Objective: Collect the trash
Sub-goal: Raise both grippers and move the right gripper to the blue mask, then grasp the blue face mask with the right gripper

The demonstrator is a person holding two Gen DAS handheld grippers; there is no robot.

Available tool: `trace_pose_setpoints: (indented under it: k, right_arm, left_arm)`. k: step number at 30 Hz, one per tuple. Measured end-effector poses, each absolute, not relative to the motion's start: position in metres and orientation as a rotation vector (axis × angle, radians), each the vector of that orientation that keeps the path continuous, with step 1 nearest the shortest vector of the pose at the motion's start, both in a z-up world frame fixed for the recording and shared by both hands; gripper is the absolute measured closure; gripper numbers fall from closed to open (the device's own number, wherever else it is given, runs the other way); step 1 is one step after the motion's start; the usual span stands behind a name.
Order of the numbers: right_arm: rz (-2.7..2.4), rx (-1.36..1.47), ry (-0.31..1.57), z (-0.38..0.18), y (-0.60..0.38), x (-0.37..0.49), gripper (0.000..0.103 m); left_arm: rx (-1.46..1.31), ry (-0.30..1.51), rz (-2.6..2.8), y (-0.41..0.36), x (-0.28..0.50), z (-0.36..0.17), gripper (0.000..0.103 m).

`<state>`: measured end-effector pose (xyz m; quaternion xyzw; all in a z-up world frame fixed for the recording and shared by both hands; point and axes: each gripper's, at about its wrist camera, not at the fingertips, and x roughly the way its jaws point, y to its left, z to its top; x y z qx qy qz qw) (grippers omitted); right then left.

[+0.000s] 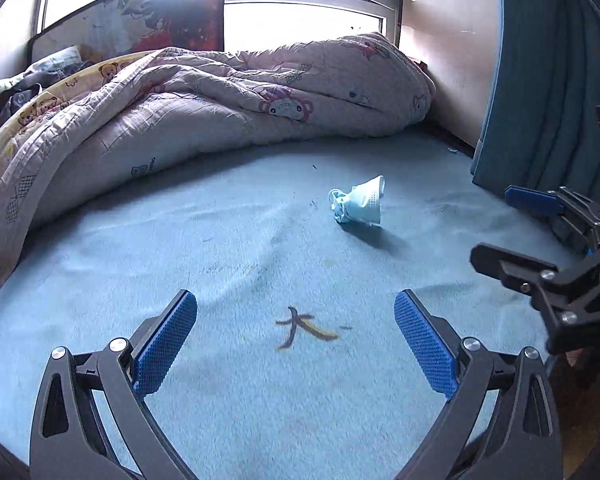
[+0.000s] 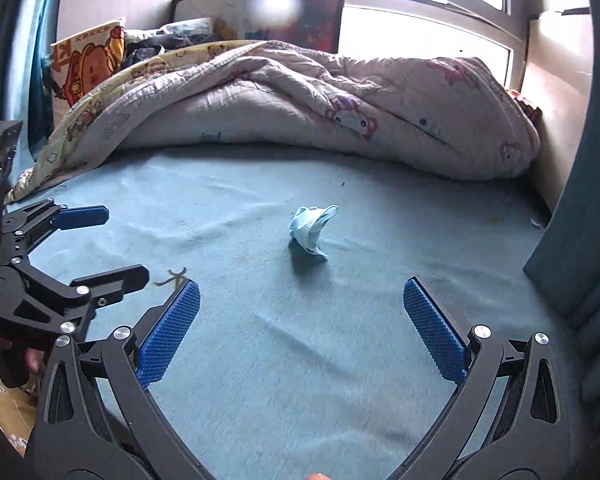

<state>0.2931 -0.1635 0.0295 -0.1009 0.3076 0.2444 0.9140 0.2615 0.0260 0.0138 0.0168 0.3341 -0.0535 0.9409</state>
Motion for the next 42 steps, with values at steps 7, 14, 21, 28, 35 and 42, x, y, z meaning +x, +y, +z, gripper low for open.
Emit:
trace_pose_setpoints:
  k: [7,14,21,28,35,42]
  right_arm:
    - [0.466,-0.249,0.721,-0.009,-0.137,0.371,0.005]
    - [0.454,-0.279,0.786,-0.027,-0.113,0.413,0.025]
    - [0.484,-0.269,0.855,-0.036,-0.107,0.426,0.050]
    - [0.498,-0.275,0.886,-0.039,-0.099,0.436,0.057]
    - [0.501,-0.297,0.856,-0.035,-0.097,0.432,0.073]
    - [0.493,-0.237,0.832,-0.030,-0.110,0.430,0.076]
  left_arm:
    - [-0.017,0.758,-0.122,0.051,0.325,0.006,0.006]
    - [0.055,0.836,-0.067,0.054,0.359,-0.020,0.006]
    - [-0.076,0.909,-0.053,0.078,0.371,-0.029,0.006]
    - [0.036,0.948,-0.025,0.059,0.374,-0.035,0.006]
    - [0.072,0.952,-0.005,0.055,0.373,-0.034,0.006]
    - [0.033,0.951,-0.023,0.064,0.375,-0.033,0.006]
